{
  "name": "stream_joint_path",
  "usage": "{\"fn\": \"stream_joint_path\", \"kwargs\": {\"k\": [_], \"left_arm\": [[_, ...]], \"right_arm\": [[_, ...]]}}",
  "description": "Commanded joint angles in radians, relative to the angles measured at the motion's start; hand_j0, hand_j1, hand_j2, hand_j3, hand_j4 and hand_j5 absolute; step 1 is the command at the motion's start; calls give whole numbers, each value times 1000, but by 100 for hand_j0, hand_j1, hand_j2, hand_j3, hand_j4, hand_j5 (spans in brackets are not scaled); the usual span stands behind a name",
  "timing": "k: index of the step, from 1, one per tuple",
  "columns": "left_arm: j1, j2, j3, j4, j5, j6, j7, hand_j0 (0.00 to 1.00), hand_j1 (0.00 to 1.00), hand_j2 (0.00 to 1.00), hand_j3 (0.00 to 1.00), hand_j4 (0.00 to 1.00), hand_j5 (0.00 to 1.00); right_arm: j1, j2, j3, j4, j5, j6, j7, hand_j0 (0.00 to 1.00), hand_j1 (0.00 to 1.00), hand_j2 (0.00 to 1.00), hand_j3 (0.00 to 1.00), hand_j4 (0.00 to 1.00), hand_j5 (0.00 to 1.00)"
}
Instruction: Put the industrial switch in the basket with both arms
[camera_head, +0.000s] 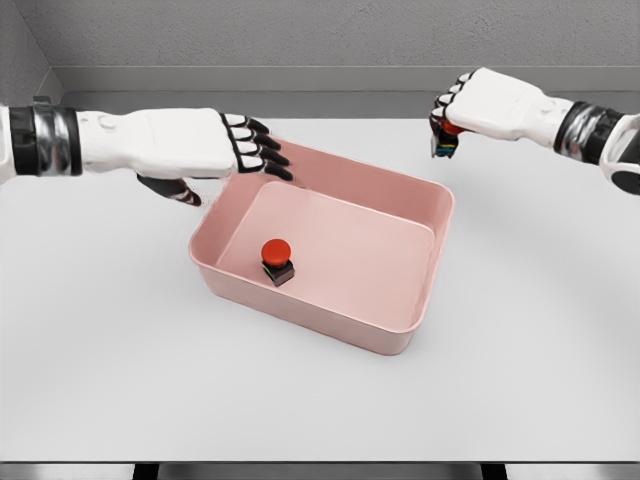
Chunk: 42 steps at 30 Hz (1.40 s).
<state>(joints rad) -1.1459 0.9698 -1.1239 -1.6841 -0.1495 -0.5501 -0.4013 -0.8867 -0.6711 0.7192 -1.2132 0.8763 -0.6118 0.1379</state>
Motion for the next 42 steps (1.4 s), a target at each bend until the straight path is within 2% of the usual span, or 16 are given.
{"fn": "stream_joint_path", "kwargs": {"k": [1, 3, 5, 10, 11, 15, 21, 28, 38, 42], "left_arm": [[8, 129, 0, 67, 252, -61, 30, 100, 100, 100, 100, 100, 100], [58, 135, 1, 199, 294, -61, 30, 100, 100, 100, 100, 100, 100], [115, 191, -2, 199, 294, -61, 30, 100, 100, 100, 100, 100, 100], [176, 195, -27, 208, 285, -61, 30, 100, 100, 100, 100, 100, 100], [180, 195, -53, 210, 283, -61, 30, 100, 100, 100, 100, 100, 100], [181, 190, -62, 196, 285, -61, 29, 100, 100, 100, 100, 100, 100], [181, 188, -60, 201, 285, -61, 29, 100, 100, 100, 100, 100, 100], [181, 187, -62, 198, 285, -61, 29, 100, 100, 100, 100, 100, 100], [181, 184, -62, 196, 285, -61, 29, 100, 100, 100, 100, 100, 100], [181, 184, -63, 196, 285, -61, 29, 100, 100, 100, 100, 100, 100]], "right_arm": [[0, -2, -3, -25, -10, 1, -1, 47, 47, 47, 47, 47, 47], [0, -2, -3, -26, -23, 1, 0, 47, 47, 47, 47, 47, 47], [0, -2, -3, -40, -25, 1, 0, 47, 47, 47, 47, 47, 47], [0, -4, -3, -71, -37, 1, 0, 47, 47, 47, 47, 47, 47], [0, -4, -3, -75, -40, 1, 0, 47, 47, 47, 47, 47, 47], [0, -2, -3, -91, -40, 1, 0, 47, 47, 47, 47, 47, 47], [21, -2, -3, -154, -40, 1, -1, 47, 47, 47, 47, 47, 47], [25, -1, -1, -161, -42, 1, -1, 47, 47, 47, 47, 47, 47], [46, 12, 6, -215, -42, 1, -1, 47, 47, 47, 47, 47, 47], [64, 8, 6, -269, -42, 1, -1, 47, 47, 47, 47, 47, 47]]}}
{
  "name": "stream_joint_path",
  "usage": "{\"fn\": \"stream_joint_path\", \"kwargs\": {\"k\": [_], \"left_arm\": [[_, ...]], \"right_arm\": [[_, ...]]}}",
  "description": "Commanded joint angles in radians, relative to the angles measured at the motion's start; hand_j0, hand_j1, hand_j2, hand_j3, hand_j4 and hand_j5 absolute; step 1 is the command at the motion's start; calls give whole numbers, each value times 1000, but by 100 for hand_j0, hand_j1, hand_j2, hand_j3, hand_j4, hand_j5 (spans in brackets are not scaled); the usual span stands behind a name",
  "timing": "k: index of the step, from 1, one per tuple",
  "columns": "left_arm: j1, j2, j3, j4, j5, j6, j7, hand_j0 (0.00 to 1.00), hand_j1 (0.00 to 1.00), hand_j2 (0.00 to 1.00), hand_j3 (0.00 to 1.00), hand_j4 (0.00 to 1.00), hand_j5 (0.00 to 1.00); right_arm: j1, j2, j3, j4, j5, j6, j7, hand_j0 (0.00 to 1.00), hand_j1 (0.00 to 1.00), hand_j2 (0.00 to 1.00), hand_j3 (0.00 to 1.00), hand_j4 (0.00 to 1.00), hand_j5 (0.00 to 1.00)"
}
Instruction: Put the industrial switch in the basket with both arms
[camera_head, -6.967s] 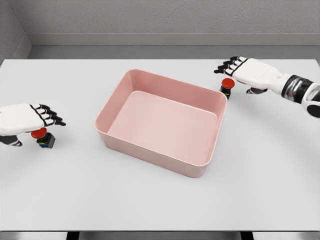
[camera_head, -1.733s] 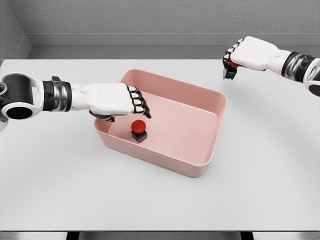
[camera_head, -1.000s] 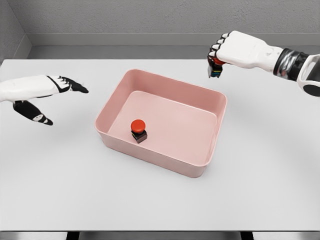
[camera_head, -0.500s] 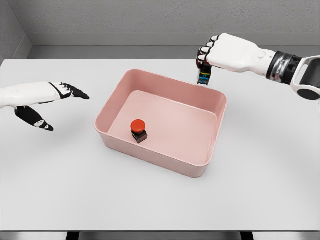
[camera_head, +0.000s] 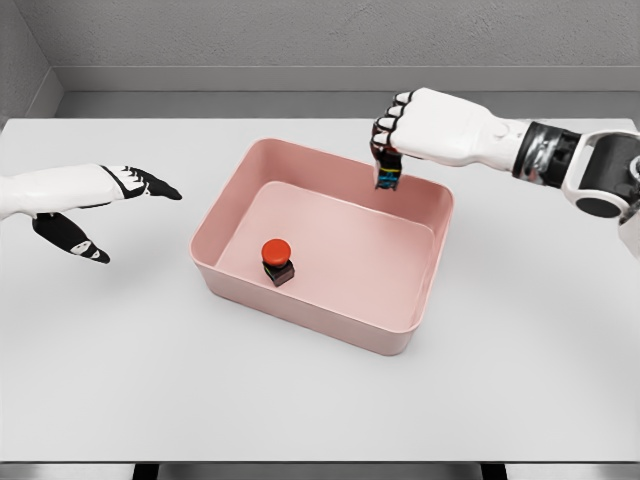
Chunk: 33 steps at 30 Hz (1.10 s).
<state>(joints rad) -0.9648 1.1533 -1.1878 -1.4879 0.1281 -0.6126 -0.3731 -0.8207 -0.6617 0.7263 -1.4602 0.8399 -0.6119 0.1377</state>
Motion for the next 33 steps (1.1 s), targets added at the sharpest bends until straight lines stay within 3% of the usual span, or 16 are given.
{"fn": "stream_joint_path", "kwargs": {"k": [1, 12, 15, 16, 17, 23, 26, 30, 33], "left_arm": [[0, 0, 1, 0, 7, 2, 0, 100, 100, 100, 100, 100, 100], [0, -4, -4, -3, 7, 2, 0, 100, 100, 100, 100, 100, 100], [0, -4, -4, -3, 7, 2, 0, 100, 100, 100, 100, 100, 100], [0, -4, -6, -3, 7, 2, 0, 100, 100, 100, 100, 100, 100], [0, -4, -6, -3, 7, 2, 0, 100, 100, 100, 100, 100, 100], [0, -4, -6, -5, 7, 2, 0, 100, 100, 100, 100, 100, 100], [0, -3, -6, -5, 7, 2, 0, 100, 100, 100, 100, 100, 100], [3, -9, -6, -2, 7, 2, 0, 100, 100, 100, 100, 100, 100], [3, -7, -6, -3, 7, 2, 0, 100, 100, 100, 100, 100, 100]], "right_arm": [[0, -3, -1, -34, -5, 1, -1, 47, 47, 47, 47, 47, 47], [29, -9, 2, -104, -5, 1, -3, 53, 53, 53, 53, 53, 53], [32, -9, 2, -109, -7, 1, -3, 83, 83, 83, 83, 83, 83], [34, -9, 2, -109, -7, 1, -4, 97, 97, 97, 97, 97, 97], [34, -10, 2, -109, -22, 1, -3, 100, 100, 100, 100, 100, 100], [37, -30, -2, -114, -25, 1, -3, 100, 100, 100, 100, 100, 100], [44, -76, -13, -95, -48, 1, -3, 100, 100, 100, 100, 100, 100], [132, -128, -114, -29, -77, 1, -3, 100, 100, 100, 100, 100, 100], [135, -157, -145, 3, -110, 1, -3, 100, 100, 100, 100, 100, 100]]}}
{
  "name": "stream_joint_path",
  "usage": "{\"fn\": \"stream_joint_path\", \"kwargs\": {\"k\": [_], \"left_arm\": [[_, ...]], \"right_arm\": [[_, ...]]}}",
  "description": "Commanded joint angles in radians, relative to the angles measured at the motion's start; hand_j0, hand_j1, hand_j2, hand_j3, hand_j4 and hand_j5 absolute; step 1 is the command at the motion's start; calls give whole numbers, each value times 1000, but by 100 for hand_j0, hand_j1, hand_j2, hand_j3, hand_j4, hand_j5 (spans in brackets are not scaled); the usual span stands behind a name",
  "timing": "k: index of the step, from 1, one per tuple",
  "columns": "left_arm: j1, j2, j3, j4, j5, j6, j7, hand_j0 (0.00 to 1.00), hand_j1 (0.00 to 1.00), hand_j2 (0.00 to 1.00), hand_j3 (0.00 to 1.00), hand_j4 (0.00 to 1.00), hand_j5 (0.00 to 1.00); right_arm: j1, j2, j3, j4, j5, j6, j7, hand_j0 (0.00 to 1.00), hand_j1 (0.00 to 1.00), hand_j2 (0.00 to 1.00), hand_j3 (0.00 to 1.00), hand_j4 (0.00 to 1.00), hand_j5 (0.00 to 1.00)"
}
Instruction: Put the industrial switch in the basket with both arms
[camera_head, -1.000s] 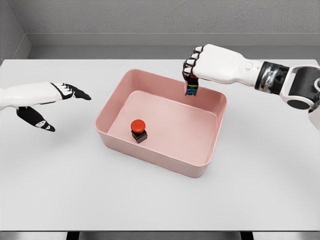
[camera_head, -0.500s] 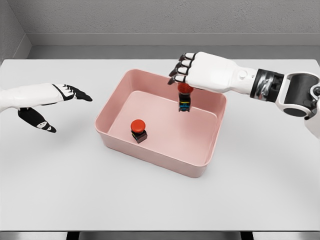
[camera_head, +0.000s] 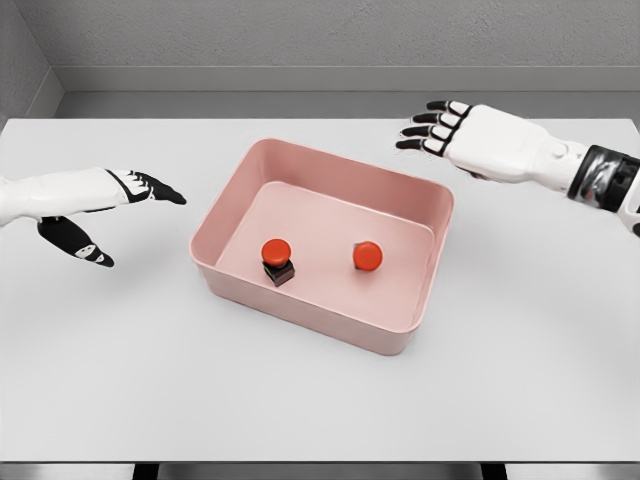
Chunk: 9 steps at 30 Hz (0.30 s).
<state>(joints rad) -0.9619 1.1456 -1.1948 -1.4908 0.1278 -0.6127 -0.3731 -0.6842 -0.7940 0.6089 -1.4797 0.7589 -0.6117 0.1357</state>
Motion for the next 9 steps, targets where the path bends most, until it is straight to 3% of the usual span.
{"fn": "stream_joint_path", "kwargs": {"k": [1, 6, 9], "left_arm": [[2, -1, 1, 0, 7, 2, 0, 100, 100, 100, 100, 100, 100], [14, -4, 1, 1, 7, 2, 0, 100, 100, 100, 100, 100, 100], [14, -4, 1, 1, 7, 2, 0, 100, 100, 100, 100, 100, 100]], "right_arm": [[0, -28, -34, 19, -52, 1, -1, 100, 100, 100, 100, 100, 100], [49, -74, -58, 18, -53, 1, -1, 100, 100, 100, 100, 100, 100], [124, -108, -113, 21, -53, 1, -1, 100, 100, 100, 100, 100, 100]]}}
